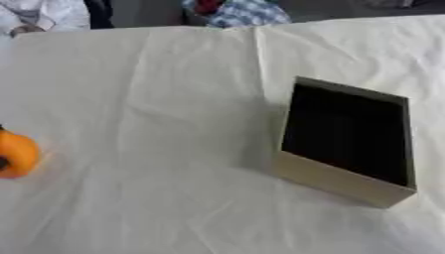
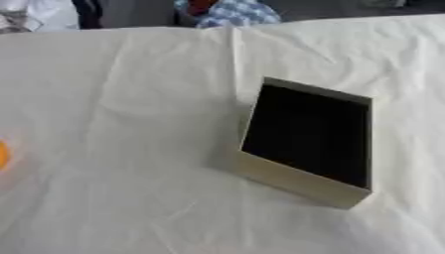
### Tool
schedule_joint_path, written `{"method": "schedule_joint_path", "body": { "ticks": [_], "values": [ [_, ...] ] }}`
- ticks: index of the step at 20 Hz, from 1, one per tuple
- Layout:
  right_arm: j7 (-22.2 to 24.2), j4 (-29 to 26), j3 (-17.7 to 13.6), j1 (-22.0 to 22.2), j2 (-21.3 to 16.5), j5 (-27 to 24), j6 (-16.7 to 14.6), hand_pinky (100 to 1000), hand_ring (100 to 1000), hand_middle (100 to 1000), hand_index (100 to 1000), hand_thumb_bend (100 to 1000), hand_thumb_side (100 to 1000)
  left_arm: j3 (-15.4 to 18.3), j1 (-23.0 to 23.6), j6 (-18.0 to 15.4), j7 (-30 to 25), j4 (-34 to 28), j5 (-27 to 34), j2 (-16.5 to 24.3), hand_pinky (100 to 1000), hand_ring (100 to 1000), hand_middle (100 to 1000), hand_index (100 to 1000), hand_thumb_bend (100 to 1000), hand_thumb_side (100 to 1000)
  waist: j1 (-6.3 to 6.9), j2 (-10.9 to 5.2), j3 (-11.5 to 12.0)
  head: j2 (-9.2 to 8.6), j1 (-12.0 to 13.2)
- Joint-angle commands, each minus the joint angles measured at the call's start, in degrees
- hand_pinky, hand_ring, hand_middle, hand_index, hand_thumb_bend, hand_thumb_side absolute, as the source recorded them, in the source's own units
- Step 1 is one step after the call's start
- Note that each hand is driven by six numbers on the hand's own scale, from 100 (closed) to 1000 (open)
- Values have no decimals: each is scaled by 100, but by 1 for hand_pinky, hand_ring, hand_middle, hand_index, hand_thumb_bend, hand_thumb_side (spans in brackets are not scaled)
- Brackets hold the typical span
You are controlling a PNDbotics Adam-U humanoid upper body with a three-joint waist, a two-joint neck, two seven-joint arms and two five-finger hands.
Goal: Pick up objects on the table and place them in the box.
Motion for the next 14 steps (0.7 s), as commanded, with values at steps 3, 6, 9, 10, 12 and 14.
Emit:
{"method": "schedule_joint_path", "body": {
  "ticks": [3, 6, 9, 10, 12, 14],
  "values": [
    [-2, -103, -32, -40, -66, -29, -16, 594, 676, 561, 785, 100, 799, 149, -16, 77, 132, -181, 266, 226, 466, 615, 611, 654, 111, 100, 12, -91, 16, -21, 16],
    [-6, -103, -34, -31, -64, -31, -12, 594, 676, 561, 785, 100, 800, 183, -25, 108, 240, -339, 287, 256, 432, 588, 580, 622, 109, 100, 17, -96, 20, -16, 15],
    [-9, -103, -37, -29, -65, -29, -15, 594, 677, 561, 785, 100, 799, 226, -71, 143, 356, -561, 259, 288, 411, 570, 558, 602, 100, 100, 19, -104, 21, -11, 13],
    [-10, -103, -39, -27, -68, -27, -15, 595, 677, 562, 785, 100, 799, 254, -101, 163, 393, -647, 252, 298, 406, 566, 558, 597, 100, 100, 19, -107, 21, -8, 12],
    [-13, -103, -43, -24, -73, -23, -14, 595, 677, 562, 785, 100, 799, 311, -169, 216, 444, -802, 240, 321, 401, 560, 566, 594, 100, 100, 21, -114, 21, -4, 10],
    [-15, -103, -47, -18, -74, -18, -14, 595, 677, 562, 785, 100, 799, 374, -291, 262, 488, -944, 241, 358, 399, 557, 564, 592, 100, 100, 28, -124, 23, 2, 7]
  ]
}}
